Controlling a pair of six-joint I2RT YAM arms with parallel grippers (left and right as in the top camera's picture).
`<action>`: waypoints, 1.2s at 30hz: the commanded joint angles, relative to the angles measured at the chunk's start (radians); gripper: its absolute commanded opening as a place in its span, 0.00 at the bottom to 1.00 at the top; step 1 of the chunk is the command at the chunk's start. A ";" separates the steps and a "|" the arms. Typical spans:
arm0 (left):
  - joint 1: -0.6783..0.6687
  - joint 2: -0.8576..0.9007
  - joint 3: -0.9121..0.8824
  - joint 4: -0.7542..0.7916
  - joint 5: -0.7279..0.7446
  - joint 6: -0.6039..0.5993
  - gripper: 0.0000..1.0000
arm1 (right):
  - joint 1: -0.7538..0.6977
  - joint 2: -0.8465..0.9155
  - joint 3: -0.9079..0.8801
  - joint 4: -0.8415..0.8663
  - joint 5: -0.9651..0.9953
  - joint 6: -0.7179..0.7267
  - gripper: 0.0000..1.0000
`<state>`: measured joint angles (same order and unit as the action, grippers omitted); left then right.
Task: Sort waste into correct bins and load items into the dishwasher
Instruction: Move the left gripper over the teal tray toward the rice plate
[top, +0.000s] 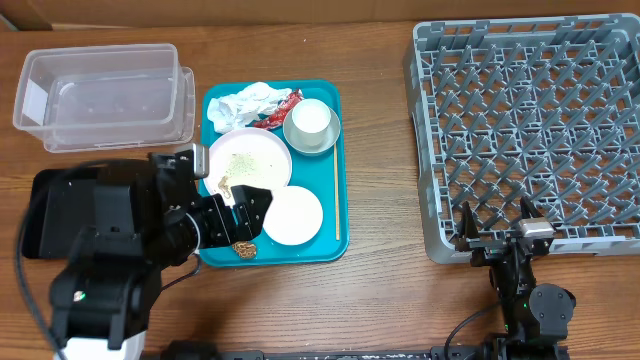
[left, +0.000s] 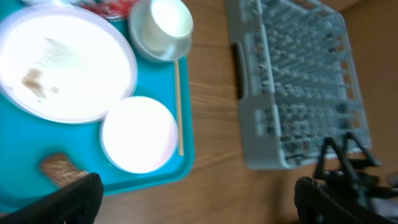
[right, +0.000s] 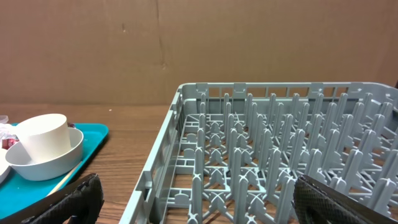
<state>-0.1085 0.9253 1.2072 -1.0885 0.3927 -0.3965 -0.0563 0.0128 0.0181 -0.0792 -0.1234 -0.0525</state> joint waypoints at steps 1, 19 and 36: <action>-0.048 0.016 0.070 -0.013 -0.243 0.052 1.00 | 0.005 -0.010 -0.010 0.005 0.003 0.003 1.00; -0.050 0.182 0.069 -0.130 0.072 0.015 0.96 | 0.005 -0.010 -0.010 0.005 0.003 0.003 1.00; -0.112 0.223 0.069 -0.166 0.071 0.031 0.90 | 0.005 -0.010 -0.010 0.005 0.003 0.003 1.00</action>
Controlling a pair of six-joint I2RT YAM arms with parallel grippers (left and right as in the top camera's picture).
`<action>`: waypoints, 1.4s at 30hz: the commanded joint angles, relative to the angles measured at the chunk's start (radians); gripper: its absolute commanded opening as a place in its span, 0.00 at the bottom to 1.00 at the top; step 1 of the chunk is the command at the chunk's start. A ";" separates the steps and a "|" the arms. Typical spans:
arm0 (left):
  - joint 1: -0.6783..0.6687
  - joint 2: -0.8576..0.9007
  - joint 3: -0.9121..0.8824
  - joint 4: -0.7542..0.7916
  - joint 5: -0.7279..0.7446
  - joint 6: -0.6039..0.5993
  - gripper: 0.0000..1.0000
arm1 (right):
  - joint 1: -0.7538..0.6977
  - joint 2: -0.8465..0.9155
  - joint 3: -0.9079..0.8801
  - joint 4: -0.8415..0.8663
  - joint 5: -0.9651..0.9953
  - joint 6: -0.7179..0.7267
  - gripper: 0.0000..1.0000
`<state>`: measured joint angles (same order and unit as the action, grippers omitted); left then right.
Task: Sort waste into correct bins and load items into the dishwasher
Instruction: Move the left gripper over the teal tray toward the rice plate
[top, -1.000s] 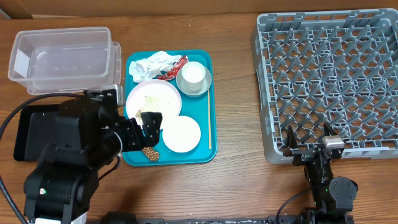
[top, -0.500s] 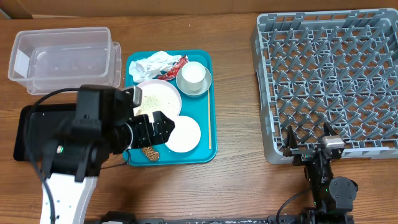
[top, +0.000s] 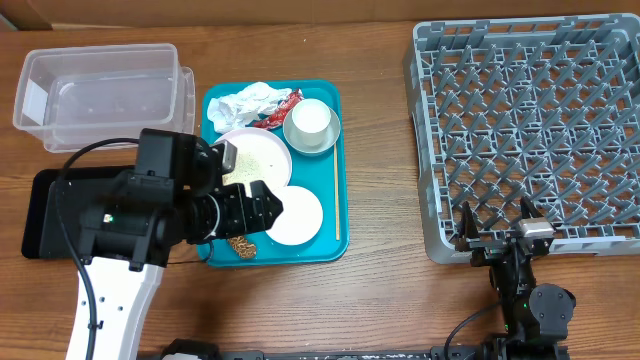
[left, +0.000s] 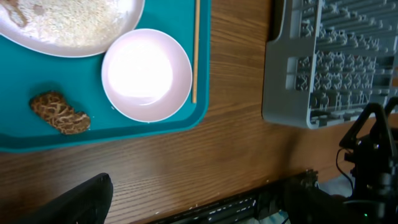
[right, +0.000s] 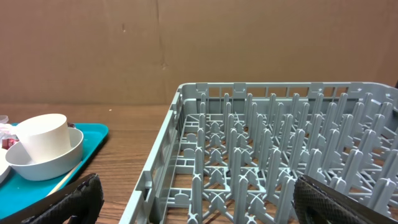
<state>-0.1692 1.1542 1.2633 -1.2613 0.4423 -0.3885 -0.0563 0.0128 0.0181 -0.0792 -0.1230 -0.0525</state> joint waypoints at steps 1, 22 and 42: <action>-0.069 -0.006 0.013 0.012 0.019 0.023 0.90 | 0.005 -0.010 -0.010 0.005 0.002 0.003 1.00; -0.271 -0.004 0.013 0.080 -0.345 -0.282 0.95 | 0.005 -0.010 -0.010 0.005 0.002 0.003 1.00; -0.271 0.249 0.013 0.407 -0.514 -0.161 0.79 | 0.005 -0.010 -0.010 0.005 0.002 0.003 1.00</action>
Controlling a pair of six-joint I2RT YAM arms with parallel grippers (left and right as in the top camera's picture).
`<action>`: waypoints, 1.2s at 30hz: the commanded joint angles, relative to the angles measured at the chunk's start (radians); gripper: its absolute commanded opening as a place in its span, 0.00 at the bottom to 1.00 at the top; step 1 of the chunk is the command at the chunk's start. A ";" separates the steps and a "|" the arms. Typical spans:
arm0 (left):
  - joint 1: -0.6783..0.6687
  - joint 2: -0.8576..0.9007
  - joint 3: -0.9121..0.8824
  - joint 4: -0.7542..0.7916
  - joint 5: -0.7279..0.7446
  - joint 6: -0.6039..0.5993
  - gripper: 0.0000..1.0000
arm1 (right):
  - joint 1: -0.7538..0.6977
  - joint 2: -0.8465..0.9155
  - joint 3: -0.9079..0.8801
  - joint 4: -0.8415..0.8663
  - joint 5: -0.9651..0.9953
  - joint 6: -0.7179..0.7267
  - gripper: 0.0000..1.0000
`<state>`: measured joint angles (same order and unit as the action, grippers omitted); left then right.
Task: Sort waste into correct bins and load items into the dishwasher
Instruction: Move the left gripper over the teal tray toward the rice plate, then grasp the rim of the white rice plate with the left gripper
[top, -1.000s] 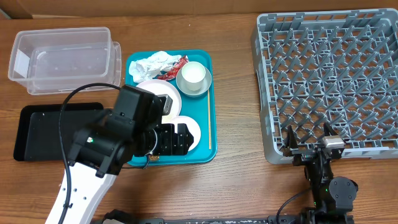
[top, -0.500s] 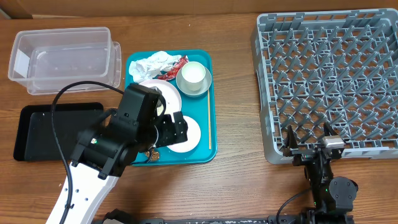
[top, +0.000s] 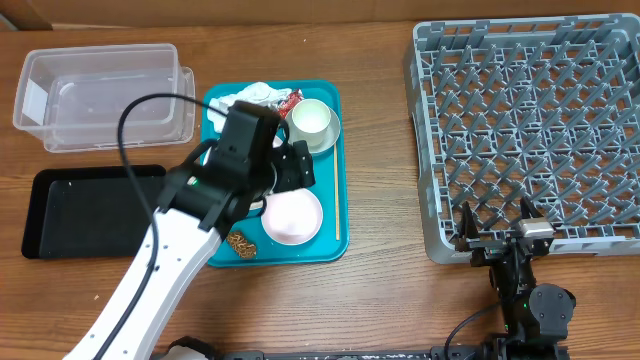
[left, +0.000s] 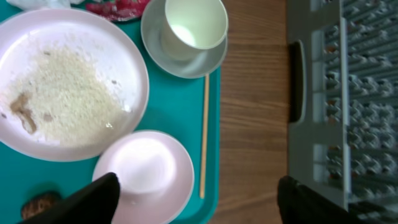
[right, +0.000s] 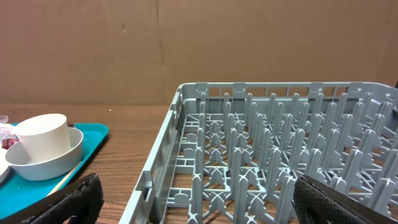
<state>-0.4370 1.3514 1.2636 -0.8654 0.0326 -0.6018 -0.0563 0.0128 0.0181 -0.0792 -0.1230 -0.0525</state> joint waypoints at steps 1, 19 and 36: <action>-0.003 0.072 0.013 0.015 -0.151 0.051 0.78 | 0.005 -0.010 -0.010 0.005 0.002 0.003 1.00; -0.003 0.427 0.013 0.258 -0.253 0.086 0.61 | 0.005 -0.010 -0.010 0.005 0.002 0.003 1.00; -0.012 0.579 0.013 0.221 -0.193 0.098 0.53 | 0.005 -0.010 -0.010 0.005 0.002 0.003 1.00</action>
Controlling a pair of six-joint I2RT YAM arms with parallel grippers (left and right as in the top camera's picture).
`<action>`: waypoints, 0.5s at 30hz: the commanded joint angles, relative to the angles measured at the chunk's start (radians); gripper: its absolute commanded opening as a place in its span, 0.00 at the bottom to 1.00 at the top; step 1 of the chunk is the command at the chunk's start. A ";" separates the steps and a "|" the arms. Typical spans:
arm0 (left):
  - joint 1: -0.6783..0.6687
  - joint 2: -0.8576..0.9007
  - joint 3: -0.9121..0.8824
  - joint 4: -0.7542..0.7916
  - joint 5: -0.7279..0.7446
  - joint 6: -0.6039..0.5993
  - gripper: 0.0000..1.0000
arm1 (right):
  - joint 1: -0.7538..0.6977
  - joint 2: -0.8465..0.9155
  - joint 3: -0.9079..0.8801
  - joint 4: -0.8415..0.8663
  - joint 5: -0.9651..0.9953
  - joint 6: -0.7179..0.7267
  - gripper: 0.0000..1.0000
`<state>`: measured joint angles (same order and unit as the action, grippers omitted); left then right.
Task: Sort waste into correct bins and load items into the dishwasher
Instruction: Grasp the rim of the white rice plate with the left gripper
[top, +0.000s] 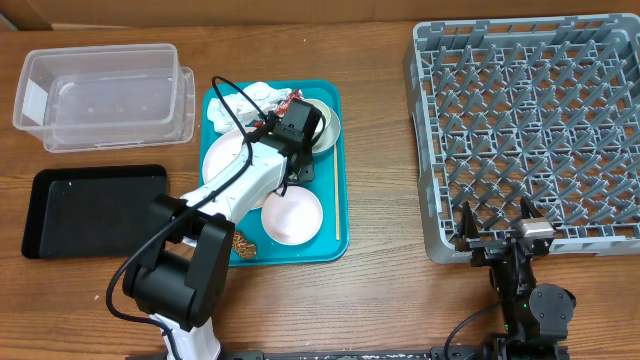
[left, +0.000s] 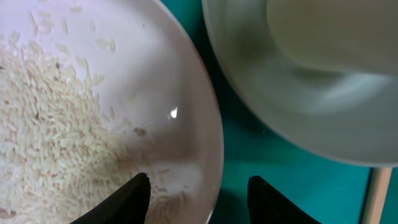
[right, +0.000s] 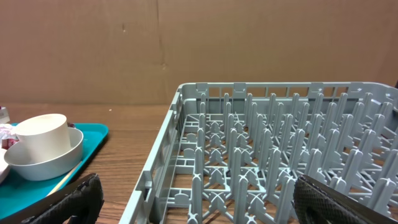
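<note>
My left gripper (top: 297, 150) is down low on the teal tray (top: 325, 245), open. Its fingers (left: 134, 199) straddle the right rim of the white plate with rice (left: 93, 112), one over the plate, the other over the tray. Just right of it sits a grey bowl (left: 298, 81) with a white cup (right: 42, 137) in it. A small pink bowl (top: 291, 215), a chopstick (top: 337, 195), a crumpled napkin (top: 245, 98), a red wrapper (top: 285, 103) and a brown food scrap (top: 243, 245) also lie on the tray. My right gripper (top: 497, 235) rests open by the grey dish rack (top: 530, 130).
A clear plastic bin (top: 105, 95) stands at the back left, with a flat black bin (top: 95, 210) in front of it. The dish rack (right: 280, 143) fills the right side, its near corner against my right gripper. Bare wood lies between tray and rack.
My left gripper was high above the middle of the tray; now it is close down on the plate's right rim beside the bowl with the cup. The right arm has not moved.
My left gripper was open above the tray's front left corner, then over the small pink bowl, then high over the tray's middle. Now it is low at the rice plate's rim. Nothing on the tray has shifted, and the right gripper stayed put.
</note>
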<state>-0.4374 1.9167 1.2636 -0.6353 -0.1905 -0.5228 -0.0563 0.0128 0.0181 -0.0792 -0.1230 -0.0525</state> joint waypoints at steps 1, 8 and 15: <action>-0.014 0.018 0.013 -0.011 0.031 0.019 0.53 | 0.005 -0.010 -0.010 0.005 0.002 0.003 1.00; -0.020 0.037 0.013 -0.011 0.028 0.019 0.50 | 0.005 -0.010 -0.010 0.005 0.002 0.003 1.00; -0.020 0.037 0.013 -0.016 0.023 0.023 0.36 | 0.005 -0.010 -0.010 0.005 0.002 0.003 1.00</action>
<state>-0.4519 1.9415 1.2636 -0.6453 -0.1677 -0.5159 -0.0563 0.0128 0.0181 -0.0792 -0.1230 -0.0521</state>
